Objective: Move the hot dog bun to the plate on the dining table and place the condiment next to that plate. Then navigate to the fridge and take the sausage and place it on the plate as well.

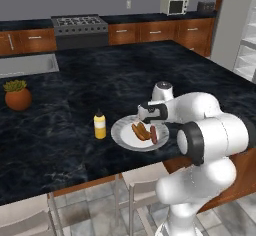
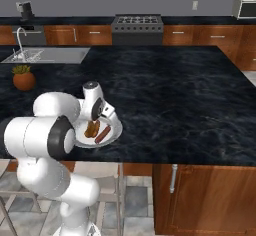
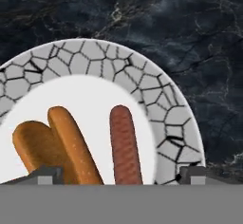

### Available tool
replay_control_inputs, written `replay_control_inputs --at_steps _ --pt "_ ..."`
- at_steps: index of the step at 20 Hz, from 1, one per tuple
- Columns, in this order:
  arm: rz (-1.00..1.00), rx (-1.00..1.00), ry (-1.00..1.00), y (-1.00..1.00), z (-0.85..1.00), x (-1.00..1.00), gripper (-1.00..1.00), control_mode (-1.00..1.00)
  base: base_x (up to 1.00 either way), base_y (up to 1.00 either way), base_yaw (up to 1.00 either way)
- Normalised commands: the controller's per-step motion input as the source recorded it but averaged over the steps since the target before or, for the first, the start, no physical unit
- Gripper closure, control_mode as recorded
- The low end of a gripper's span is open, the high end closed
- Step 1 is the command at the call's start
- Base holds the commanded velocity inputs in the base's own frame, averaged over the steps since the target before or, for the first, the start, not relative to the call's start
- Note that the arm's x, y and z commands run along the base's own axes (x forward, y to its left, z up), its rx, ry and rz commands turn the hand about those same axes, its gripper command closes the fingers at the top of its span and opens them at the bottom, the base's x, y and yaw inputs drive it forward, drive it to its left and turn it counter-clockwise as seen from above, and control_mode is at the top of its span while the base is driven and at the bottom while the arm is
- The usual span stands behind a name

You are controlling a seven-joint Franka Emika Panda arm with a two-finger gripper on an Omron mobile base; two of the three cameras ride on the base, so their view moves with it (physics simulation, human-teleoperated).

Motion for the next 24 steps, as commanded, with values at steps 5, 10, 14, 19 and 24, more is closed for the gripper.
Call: replay_control_inputs --at_steps 5,10,14,19,24 --pt "0.00 0.04 -0.07 0.00 1.00 -0.66 -1.00 -1.00 0.00 0.00 0.00" --pt "0.00 0.05 0.01 0.00 1.00 -0.95 -1.00 -1.00 0.00 0.00 0.00" --pt "0.00 0.00 0.00 0.00 0.88 -1.00 -1.00 -1.00 0.00 0.00 0.00" --pt "0.00 0.00 0.00 0.05 0.65 -1.00 -1.00 -1.00 0.00 0.00 0.00" --pt "0.00 0.00 0.00 0.09 0.55 -1.00 -1.00 -1.00 0.00 0.00 0.00"
